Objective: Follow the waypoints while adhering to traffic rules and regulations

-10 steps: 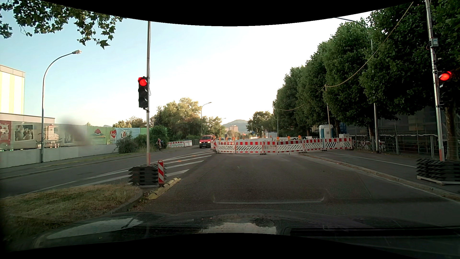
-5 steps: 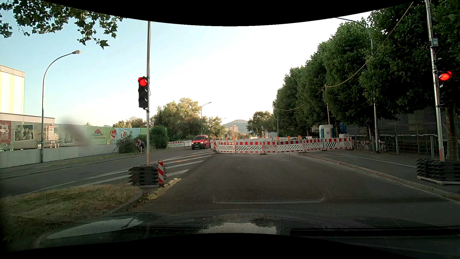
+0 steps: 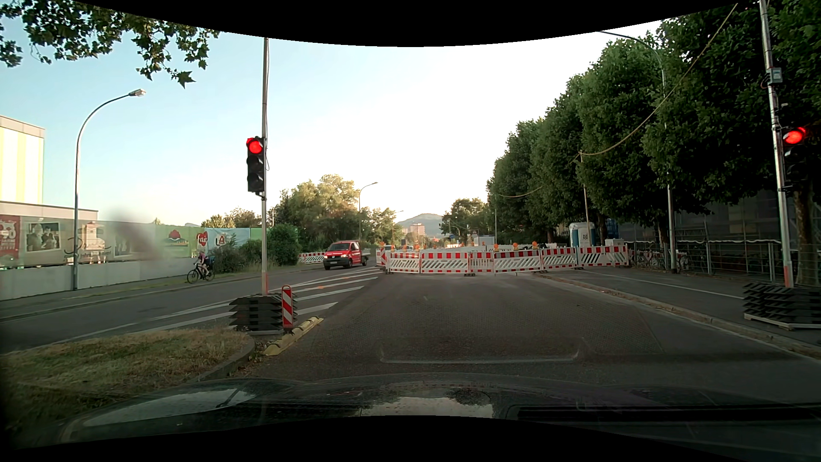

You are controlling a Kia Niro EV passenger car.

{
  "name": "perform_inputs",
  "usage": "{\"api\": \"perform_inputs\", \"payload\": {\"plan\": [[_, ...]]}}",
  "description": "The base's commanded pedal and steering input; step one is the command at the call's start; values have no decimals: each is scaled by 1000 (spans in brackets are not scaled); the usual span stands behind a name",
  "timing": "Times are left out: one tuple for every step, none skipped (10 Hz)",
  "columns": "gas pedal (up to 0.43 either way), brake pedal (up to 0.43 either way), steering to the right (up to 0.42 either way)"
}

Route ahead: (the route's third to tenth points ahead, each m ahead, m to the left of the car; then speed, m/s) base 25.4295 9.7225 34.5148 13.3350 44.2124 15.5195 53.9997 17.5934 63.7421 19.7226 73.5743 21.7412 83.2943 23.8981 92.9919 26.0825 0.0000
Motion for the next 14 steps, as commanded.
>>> {"api": "perform_inputs", "payload": {"plan": [[0, 378, -3], [0, 378, -3], [0, 378, -3], [0, 378, -3], [0, 378, -3], [0, 378, -3], [0, 378, -3], [0, 372, -3], [0, 372, -3], [0, 372, -3], [0, 378, -3], [0, 372, -3], [0, 372, -3], [0, 372, -3]]}}
